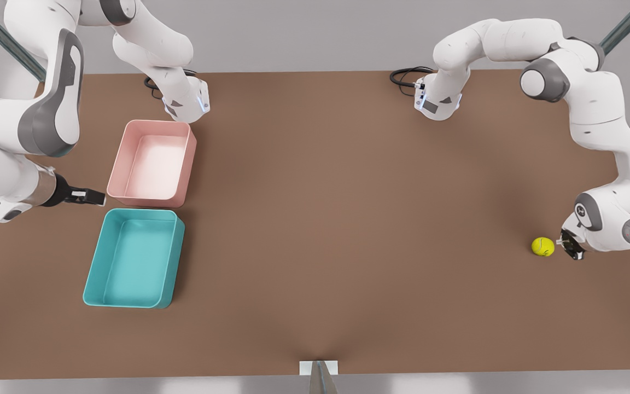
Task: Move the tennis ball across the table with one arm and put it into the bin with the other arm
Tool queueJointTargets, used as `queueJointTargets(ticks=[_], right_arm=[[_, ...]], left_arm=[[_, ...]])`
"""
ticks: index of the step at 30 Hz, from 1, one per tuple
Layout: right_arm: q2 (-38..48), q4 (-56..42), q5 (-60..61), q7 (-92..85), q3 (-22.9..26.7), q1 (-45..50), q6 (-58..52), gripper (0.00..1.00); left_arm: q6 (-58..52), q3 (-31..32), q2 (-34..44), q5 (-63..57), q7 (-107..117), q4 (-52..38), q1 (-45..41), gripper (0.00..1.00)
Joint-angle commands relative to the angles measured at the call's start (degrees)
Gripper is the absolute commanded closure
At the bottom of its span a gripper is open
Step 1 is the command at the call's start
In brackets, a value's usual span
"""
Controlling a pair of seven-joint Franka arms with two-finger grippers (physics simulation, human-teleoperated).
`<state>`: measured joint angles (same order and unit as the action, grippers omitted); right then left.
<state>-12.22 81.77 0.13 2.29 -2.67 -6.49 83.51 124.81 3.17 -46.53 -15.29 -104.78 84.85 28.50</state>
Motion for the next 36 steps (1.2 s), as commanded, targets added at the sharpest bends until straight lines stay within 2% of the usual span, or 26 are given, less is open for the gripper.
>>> queueJointTargets(ticks=[1, 9, 11, 12, 14, 15, 16, 18, 19, 20, 21, 22, 23, 26, 30, 32, 34, 36], right_arm=[[0.0, 0.0, 0.0, -0.3, 0.0, 0.0, 0.1, 0.00], [-0.3, 0.0, 0.0, -0.3, 0.0, 0.0, 0.1, 0.00], [-0.3, 0.0, 0.0, -0.3, 0.0, 0.0, 0.3, 0.00], [-0.3, 0.0, 0.0, -0.3, 0.0, 0.0, 0.3, 0.00], [-0.3, 0.0, 0.0, -0.3, 0.0, 0.0, 0.3, 0.00], [-0.3, 0.0, 0.0, -0.4, 0.0, 0.0, 0.3, 0.00], [-0.3, 0.0, 0.1, -0.4, 0.0, 0.0, 0.3, 0.00], [-0.3, 0.1, 0.0, -0.4, 0.0, 0.0, 0.3, 0.00], [-0.3, 0.1, 0.0, -0.4, 0.0, 0.0, 0.3, 0.00], [-0.3, 0.1, 0.0, -0.4, 0.0, 0.0, 0.3, 0.00], [-0.3, 0.1, 0.1, -0.4, 0.0, 0.0, 0.3, 0.00], [-0.3, 0.1, 0.1, -0.4, 0.0, 0.0, 0.3, 0.00], [-0.3, 0.1, 0.1, -0.4, 0.0, 0.0, 0.3, 0.00], [-0.4, 0.1, 0.2, -0.4, 0.0, -0.5, 0.3, 0.00], [-0.8, 0.1, 0.5, -0.4, 0.0, -0.5, 0.3, 0.00], [-4.8, -0.4, 3.1, 2.6, -0.7, 1.6, 3.6, 0.00], [-10.2, -4.0, 3.0, 19.1, -0.7, 14.8, 7.1, 0.00], [-14.9, -4.3, 3.0, 33.1, -0.7, 26.3, 15.1, 0.00]], left_arm=[[3.9, 0.0, -0.1, 0.1, -9.3, 0.0, -0.1, 0.79], [2.6, 0.0, -0.3, 0.2, -8.3, 1.7, -1.5, 0.79], [1.0, 0.0, 2.0, 0.7, -0.1, 5.5, -3.4, 0.79], [-1.9, 0.2, 5.7, 4.3, 9.5, 8.9, -7.6, 0.79], [-12.1, 8.2, 12.3, 5.6, 40.8, 9.5, -14.1, 0.79], [-14.8, 12.9, 13.5, 15.9, 58.6, 9.5, -14.8, 0.79], [-14.8, 13.4, 13.3, 23.2, 62.4, 9.5, -14.8, 0.79], [-14.7, 13.4, 13.2, 22.3, 62.3, 9.1, -14.4, 0.79], [-17.8, 9.8, 15.7, 21.5, 73.2, 8.1, -17.1, 0.79], [-25.3, -1.6, 20.8, 21.2, 88.6, 6.6, -25.8, 0.26], [-30.2, -17.5, 28.0, 21.0, 96.3, 6.3, -36.5, 0.00], [-41.3, -20.8, 30.4, 12.8, 107.8, -0.5, -45.6, 0.00], [-52.3, -16.4, 30.0, 9.3, 110.5, -10.0, -47.1, 0.00], [-54.9, -7.9, 32.1, 9.9, 120.9, -13.5, -47.0, 0.00], [-55.7, -7.8, 33.0, 13.4, 120.7, -13.8, -47.1, 0.00], [-55.8, -7.8, 32.9, 14.2, 121.2, -13.7, -47.0, 0.00], [-52.7, -7.8, 32.6, 20.5, 133.1, -13.2, -46.5, 0.00], [-47.3, -7.8, 31.0, 20.2, 133.3, -13.2, -46.0, 0.00]])
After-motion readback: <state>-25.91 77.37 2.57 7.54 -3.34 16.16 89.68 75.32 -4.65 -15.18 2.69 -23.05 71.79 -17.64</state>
